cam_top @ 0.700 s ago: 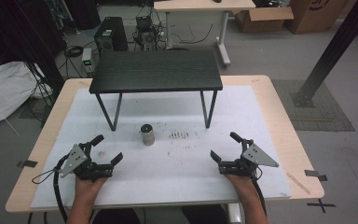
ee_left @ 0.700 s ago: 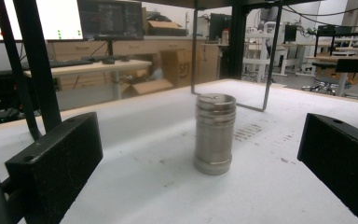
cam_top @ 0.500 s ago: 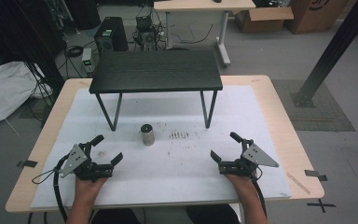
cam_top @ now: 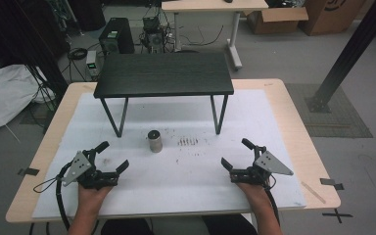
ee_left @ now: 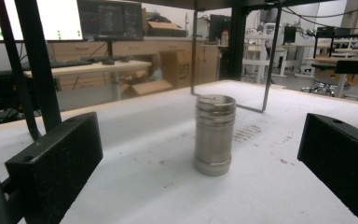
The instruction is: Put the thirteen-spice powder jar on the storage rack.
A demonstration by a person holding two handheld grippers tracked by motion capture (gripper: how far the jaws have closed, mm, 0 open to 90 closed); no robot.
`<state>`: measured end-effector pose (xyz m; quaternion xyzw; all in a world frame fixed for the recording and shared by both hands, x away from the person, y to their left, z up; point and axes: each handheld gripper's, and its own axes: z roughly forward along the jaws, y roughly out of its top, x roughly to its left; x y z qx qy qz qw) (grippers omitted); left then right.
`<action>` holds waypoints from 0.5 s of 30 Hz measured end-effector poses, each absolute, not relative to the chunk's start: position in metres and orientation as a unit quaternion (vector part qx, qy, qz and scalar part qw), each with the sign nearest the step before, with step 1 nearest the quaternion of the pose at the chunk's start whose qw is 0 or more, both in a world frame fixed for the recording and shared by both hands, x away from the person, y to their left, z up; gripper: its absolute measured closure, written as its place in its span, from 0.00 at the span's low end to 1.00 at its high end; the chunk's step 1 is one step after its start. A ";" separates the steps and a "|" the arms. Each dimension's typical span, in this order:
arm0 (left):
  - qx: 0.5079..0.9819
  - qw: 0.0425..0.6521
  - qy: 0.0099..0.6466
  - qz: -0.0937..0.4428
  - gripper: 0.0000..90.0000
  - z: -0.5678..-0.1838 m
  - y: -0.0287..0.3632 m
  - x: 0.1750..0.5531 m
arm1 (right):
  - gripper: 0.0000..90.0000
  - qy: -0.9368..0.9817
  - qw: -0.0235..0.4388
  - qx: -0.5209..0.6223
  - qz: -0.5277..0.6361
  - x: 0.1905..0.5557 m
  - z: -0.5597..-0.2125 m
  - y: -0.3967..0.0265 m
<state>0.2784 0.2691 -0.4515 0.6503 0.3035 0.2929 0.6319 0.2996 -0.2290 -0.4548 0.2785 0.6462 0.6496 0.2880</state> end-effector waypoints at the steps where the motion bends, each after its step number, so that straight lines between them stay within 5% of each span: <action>1: 0.650 0.634 0.301 0.291 0.00 -0.450 0.268 0.278 | 0.00 0.646 0.288 0.278 0.650 0.300 -0.455 -0.229; 15: 0.660 0.648 0.265 0.271 0.00 -0.408 0.256 0.292 | 0.00 0.645 0.288 0.278 0.651 0.300 -0.455 -0.229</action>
